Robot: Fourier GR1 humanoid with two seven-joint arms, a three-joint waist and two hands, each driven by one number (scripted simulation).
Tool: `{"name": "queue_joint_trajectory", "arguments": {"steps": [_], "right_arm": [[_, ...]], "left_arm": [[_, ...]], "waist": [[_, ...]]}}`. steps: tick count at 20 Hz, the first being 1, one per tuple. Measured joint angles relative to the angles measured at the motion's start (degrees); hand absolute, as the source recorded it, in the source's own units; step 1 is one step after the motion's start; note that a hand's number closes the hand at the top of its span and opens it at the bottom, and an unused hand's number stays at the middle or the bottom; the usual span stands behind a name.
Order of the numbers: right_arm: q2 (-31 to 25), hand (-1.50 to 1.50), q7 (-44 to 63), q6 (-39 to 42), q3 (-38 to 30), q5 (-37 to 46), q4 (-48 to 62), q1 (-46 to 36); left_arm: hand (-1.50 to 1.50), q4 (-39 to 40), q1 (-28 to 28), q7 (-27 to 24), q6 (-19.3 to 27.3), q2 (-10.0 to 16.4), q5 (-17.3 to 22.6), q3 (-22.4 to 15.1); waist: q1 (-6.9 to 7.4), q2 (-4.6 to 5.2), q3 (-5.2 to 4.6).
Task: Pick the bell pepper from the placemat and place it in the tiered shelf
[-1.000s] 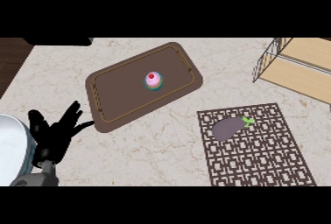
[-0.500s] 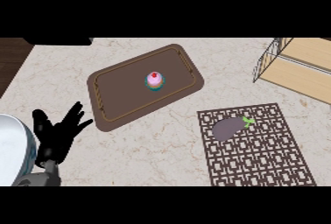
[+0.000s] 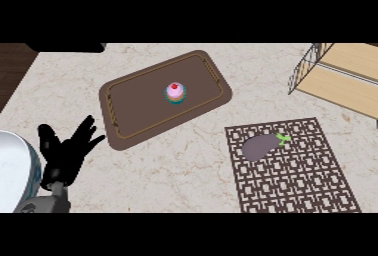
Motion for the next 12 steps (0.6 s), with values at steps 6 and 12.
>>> {"name": "queue_joint_trajectory", "arguments": {"steps": [6,12], "right_arm": [[-0.43,-1.5,2.21,-4.65,-6.04,-4.09,2.15,-2.2],[-0.95,-1.5,2.27,-7.02,-12.26,-9.75,3.42,-4.14]], "left_arm": [[0.0,0.08,-0.33,-0.01,-0.17,-0.36,-0.19,0.01],[0.0,0.21,-0.02,-1.51,-0.76,-0.75,-0.05,0.19]], "waist": [[-0.06,0.03,0.0],[-0.12,0.02,-0.04]]}}
